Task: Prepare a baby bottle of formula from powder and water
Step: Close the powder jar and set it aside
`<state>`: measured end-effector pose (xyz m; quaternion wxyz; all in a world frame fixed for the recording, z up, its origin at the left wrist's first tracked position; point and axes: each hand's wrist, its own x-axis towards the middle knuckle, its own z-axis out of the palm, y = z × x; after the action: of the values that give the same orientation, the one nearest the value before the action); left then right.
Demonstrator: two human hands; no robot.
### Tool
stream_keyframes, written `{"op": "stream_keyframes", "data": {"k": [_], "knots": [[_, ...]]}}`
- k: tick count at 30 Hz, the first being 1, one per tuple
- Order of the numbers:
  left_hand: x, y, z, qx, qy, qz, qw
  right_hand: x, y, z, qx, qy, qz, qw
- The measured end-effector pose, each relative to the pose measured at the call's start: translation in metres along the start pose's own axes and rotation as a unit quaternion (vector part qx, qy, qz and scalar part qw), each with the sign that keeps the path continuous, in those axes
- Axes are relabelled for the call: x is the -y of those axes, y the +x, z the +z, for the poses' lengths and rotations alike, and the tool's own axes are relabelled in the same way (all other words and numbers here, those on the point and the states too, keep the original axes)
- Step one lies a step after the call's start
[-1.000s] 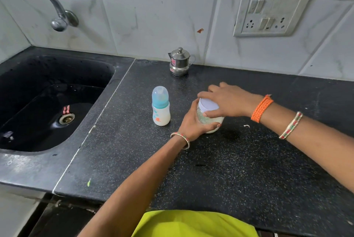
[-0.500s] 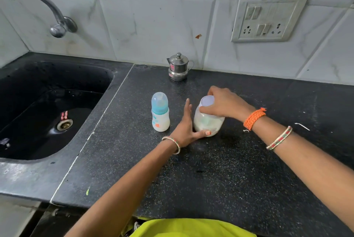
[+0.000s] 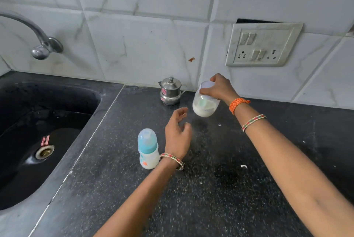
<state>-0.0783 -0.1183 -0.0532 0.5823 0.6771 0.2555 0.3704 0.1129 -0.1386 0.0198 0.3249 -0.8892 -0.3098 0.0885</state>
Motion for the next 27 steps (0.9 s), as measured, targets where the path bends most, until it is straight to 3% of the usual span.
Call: {"op": "stream_keyframes", "data": {"k": [8,12,14,17,19,21,23,25,27], "knots": [[-0.022,0.04,0.012,-0.023,-0.072,-0.04,0.996,-0.015,0.06,0.033,0.006,-0.047,0.013,0.999],[-0.035,0.044,-0.002,-0.031,-0.096,-0.022,0.995,-0.015,0.059,0.04,0.036,-0.112,0.013,0.993],[-0.049,0.044,-0.016,-0.043,-0.117,-0.002,0.992,-0.005,0.038,0.039,0.002,-0.151,-0.006,0.989],[-0.063,0.043,-0.05,-0.079,-0.134,0.038,0.987,0.012,-0.025,0.049,-0.023,-0.033,-0.107,0.993],[-0.055,0.036,-0.082,-0.131,-0.094,0.056,0.985,0.017,-0.084,0.068,0.078,0.095,-0.106,0.987],[-0.028,0.028,-0.113,-0.205,-0.016,0.004,0.979,0.014,-0.133,0.096,0.158,0.174,-0.087,0.968],[0.002,0.019,-0.138,-0.235,0.038,-0.126,0.963,0.012,-0.165,0.126,0.176,0.19,-0.099,0.961],[0.019,0.009,-0.143,-0.181,0.002,-0.258,0.949,0.016,-0.184,0.149,0.171,0.214,-0.116,0.955],[0.022,-0.002,-0.131,-0.118,-0.058,-0.316,0.939,0.021,-0.191,0.161,0.144,0.239,-0.107,0.954]]}}
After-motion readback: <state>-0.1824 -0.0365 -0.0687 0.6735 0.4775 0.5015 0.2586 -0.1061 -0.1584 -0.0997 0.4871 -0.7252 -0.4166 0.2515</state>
